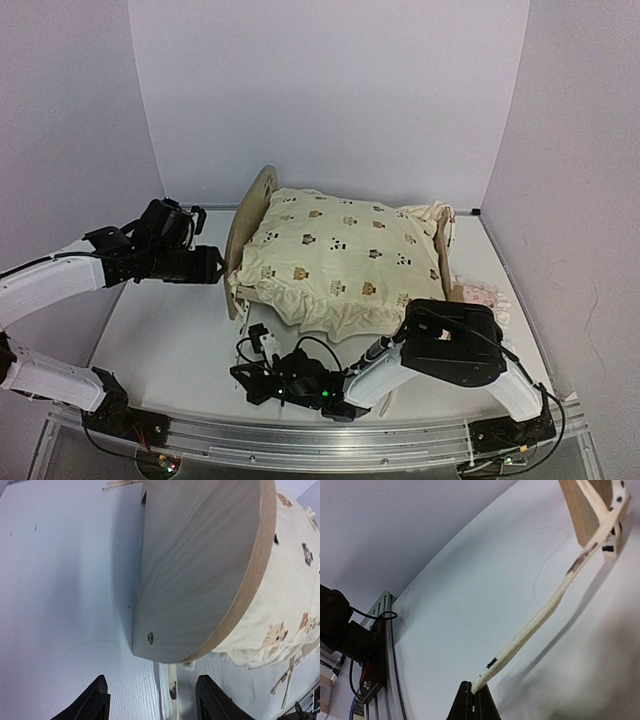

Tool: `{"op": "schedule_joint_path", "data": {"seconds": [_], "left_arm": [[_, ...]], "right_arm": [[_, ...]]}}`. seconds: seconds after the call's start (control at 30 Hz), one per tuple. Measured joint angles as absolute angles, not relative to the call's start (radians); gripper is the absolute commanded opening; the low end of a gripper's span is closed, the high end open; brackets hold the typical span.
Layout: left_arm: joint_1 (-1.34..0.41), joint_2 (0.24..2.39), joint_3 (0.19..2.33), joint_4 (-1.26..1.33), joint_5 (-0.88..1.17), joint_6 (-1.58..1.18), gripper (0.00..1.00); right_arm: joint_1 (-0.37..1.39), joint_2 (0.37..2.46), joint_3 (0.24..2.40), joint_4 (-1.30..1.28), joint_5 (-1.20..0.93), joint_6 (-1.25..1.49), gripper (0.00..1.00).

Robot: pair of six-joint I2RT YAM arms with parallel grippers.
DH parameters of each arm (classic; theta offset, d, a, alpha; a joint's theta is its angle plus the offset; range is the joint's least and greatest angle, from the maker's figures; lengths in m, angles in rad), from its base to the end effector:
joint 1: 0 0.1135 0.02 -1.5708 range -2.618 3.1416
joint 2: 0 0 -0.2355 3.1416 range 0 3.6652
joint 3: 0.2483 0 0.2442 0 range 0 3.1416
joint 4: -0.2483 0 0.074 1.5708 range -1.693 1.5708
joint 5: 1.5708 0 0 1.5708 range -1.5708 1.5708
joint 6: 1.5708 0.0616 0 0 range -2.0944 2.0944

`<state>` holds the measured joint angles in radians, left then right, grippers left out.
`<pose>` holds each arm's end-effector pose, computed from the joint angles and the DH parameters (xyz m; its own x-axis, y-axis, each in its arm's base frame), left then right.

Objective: Set up the pet bed

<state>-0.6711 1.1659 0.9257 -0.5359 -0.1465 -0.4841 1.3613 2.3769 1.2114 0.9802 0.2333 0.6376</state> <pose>0.2153 -0.1594 0.2374 -0.7339 -0.0052 -0.6792 0.2170 0.9458 -0.2416 0.1117 0.4568 0.0580 -0.5691 0.1080 -0.8151 -0.7039 0.4485 0.5509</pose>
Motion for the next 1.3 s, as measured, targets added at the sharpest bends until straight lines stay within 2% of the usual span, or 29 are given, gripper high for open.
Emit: {"op": "schedule_joint_path", "data": {"seconds": [0.1, 0.2, 0.3, 0.53, 0.73, 0.9, 1.1, 1.3], "left_arm": [[-0.671, 1.132, 0.855, -0.543, -0.103, -0.508, 0.59], [-0.672, 1.131, 0.807, -0.542, -0.074, -0.526, 0.58], [-0.673, 1.132, 0.772, -0.539, -0.053, -0.533, 0.56], [-0.685, 1.172, 0.728, -0.468, 0.006, -0.547, 0.54], [-0.725, 1.229, 0.723, -0.422, 0.027, -0.556, 0.57], [-0.751, 1.255, 0.711, -0.363, -0.015, -0.591, 0.58], [-0.772, 1.352, 0.699, -0.256, -0.088, -0.638, 0.57], [-0.785, 1.444, 0.695, -0.187, -0.120, -0.661, 0.51]], "right_arm": [[1.357, 2.401, 1.259, 0.978, 0.209, 0.638, 0.06], [1.355, 2.405, 1.265, 0.977, 0.193, 0.638, 0.24], [1.355, 2.405, 1.253, 0.981, 0.189, 0.634, 0.35], [1.355, 2.379, 1.178, 1.038, 0.191, 0.614, 0.49], [1.355, 2.296, 1.054, 1.036, 0.194, 0.561, 0.61], [1.353, 2.212, 0.971, 0.948, 0.198, 0.501, 0.60], [1.353, 2.188, 0.966, 0.863, 0.192, 0.458, 0.43], [1.351, 2.209, 1.035, 0.820, 0.125, 0.446, 0.41]]}}
